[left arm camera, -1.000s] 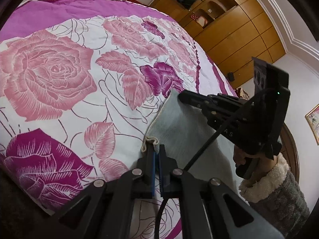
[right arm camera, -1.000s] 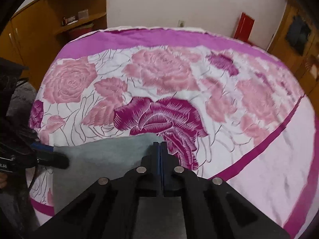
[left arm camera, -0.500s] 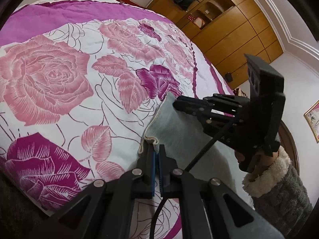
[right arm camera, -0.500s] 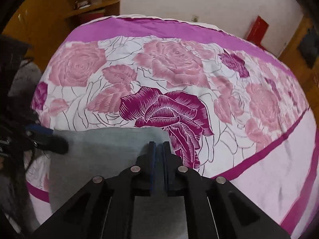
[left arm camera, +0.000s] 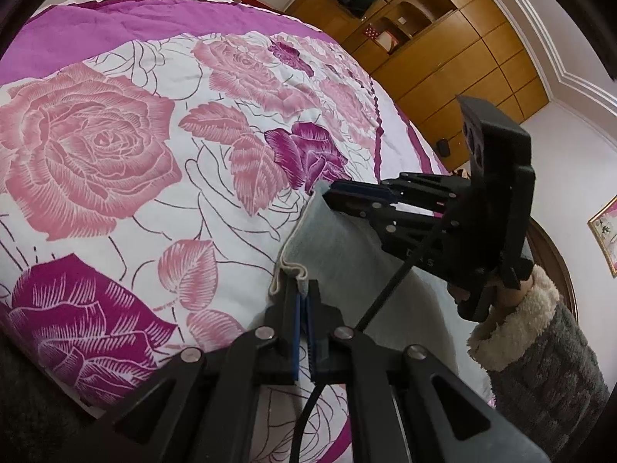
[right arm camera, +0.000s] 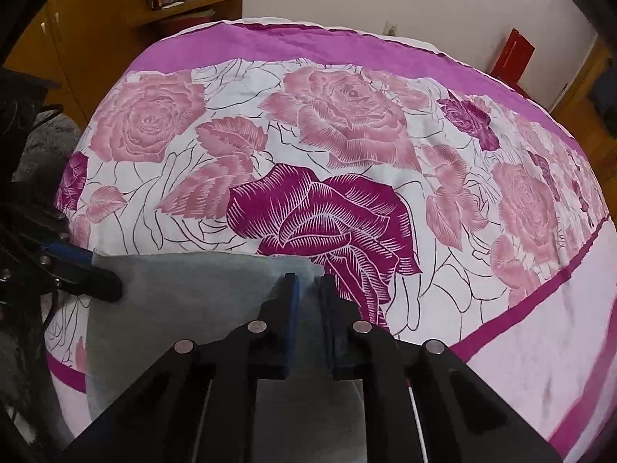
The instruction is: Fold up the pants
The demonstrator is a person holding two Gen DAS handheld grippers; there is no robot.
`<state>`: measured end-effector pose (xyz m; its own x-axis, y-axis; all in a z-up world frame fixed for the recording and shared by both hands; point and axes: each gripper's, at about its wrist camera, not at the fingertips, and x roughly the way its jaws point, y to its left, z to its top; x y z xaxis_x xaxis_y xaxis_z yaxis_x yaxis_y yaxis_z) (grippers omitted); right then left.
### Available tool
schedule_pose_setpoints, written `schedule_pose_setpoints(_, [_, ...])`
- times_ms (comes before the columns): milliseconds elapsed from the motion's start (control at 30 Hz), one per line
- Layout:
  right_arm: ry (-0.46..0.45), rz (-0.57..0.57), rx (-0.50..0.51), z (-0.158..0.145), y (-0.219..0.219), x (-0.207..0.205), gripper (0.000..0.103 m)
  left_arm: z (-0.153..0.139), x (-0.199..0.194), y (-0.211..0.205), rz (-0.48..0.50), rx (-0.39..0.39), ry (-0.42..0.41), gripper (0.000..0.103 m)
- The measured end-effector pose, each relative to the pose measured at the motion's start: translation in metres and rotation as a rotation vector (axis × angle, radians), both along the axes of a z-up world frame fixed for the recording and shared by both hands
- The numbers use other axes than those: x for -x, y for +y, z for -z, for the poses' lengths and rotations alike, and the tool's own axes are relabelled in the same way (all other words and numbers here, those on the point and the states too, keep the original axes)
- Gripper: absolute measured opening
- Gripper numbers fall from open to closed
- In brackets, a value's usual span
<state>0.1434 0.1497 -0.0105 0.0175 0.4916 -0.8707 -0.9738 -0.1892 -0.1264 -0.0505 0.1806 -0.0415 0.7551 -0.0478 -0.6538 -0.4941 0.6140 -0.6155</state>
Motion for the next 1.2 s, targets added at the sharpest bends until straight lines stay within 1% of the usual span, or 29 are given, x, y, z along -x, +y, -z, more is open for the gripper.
schedule_pose_setpoints(33, [-0.003,0.001,-0.012,0.0,-0.001,0.001,0.009,0.0,0.001,0.0,0.001,0.0,0.0,0.002])
schedule_pose_setpoints(67, [-0.008,-0.002,-0.022,-0.001,-0.003,0.003,0.002,0.0,0.001,0.0,0.001,0.002,-0.002,0.002])
schedule_pose_setpoints(100, [-0.027,-0.002,-0.035,-0.002,-0.005,0.006,0.0,0.0,0.001,0.0,0.001,0.003,-0.003,0.002])
schedule_pose_setpoints(233, [-0.123,0.003,-0.091,-0.012,-0.013,0.018,0.0,-0.001,0.004,0.0,0.001,0.008,-0.015,0.002])
schedule_pose_setpoints(300, [-0.162,0.009,-0.116,-0.019,-0.016,0.02,0.0,-0.002,0.005,0.0,-0.001,0.005,-0.027,0.002])
schedule_pose_setpoints(367, [-0.184,0.014,-0.119,-0.023,-0.016,0.019,0.0,-0.003,0.004,-0.001,-0.004,0.0,-0.03,0.002])
schedule_pose_setpoints(433, [-0.19,0.013,-0.101,-0.022,-0.014,0.017,0.0,-0.002,0.002,-0.001,-0.008,0.003,-0.023,0.002])
schedule_pose_setpoints(533, [-0.207,0.013,-0.079,-0.011,-0.009,0.016,0.0,-0.002,0.0,0.0,-0.011,-0.001,-0.018,0.002])
schedule_pose_setpoints(667, [-0.199,0.036,-0.093,0.0,-0.006,0.015,0.0,0.0,-0.004,0.001,-0.016,-0.015,-0.002,0.002])
schedule_pose_setpoints(733, [-0.198,0.058,-0.108,-0.004,-0.009,0.015,0.0,0.0,-0.003,0.002,-0.018,-0.011,-0.007,0.002])
schedule_pose_setpoints(767, [-0.201,0.088,-0.125,-0.009,-0.013,0.014,0.001,-0.001,-0.002,0.002,-0.019,-0.011,-0.013,0.002])
schedule_pose_setpoints(800, [-0.204,0.143,-0.156,-0.019,-0.023,0.011,0.001,-0.003,-0.001,0.001,-0.019,-0.014,-0.018,0.003])
schedule_pose_setpoints(833, [-0.199,0.198,-0.185,-0.028,-0.034,0.008,0.001,-0.008,0.001,0.0,-0.025,-0.034,-0.014,0.003])
schedule_pose_setpoints(867, [-0.179,0.244,-0.205,-0.035,-0.045,0.004,0.001,-0.013,0.004,-0.002,-0.024,-0.058,-0.019,0.004])
schedule_pose_setpoints(933, [-0.077,0.333,-0.25,-0.052,-0.082,-0.008,0.002,-0.025,0.009,-0.007,-0.011,-0.112,-0.046,0.01])
schedule_pose_setpoints(967, [-0.018,0.388,-0.274,-0.06,-0.108,-0.016,0.002,-0.032,0.011,-0.011,-0.007,-0.145,-0.056,0.016])
schedule_pose_setpoints(1000, [0.019,0.435,-0.286,-0.063,-0.129,-0.022,0.002,-0.039,0.013,-0.016,0.005,-0.184,-0.065,0.023])
schedule_pose_setpoints(1033, [0.05,0.487,-0.296,-0.065,-0.151,-0.029,0.002,-0.044,0.011,-0.019,0.019,-0.204,-0.068,0.025])
schedule_pose_setpoints(1067, [0.08,0.539,-0.299,-0.064,-0.174,-0.036,0.002,-0.05,0.007,-0.023,0.046,-0.227,-0.069,0.028])
schedule_pose_setpoints(1133, [0.143,0.63,-0.295,-0.056,-0.211,-0.049,0.002,-0.06,-0.011,-0.033,0.117,-0.272,-0.061,0.028])
schedule_pose_setpoints(1200, [0.196,0.687,-0.279,-0.044,-0.23,-0.059,0.002,-0.066,-0.034,-0.042,0.189,-0.309,-0.038,0.028])
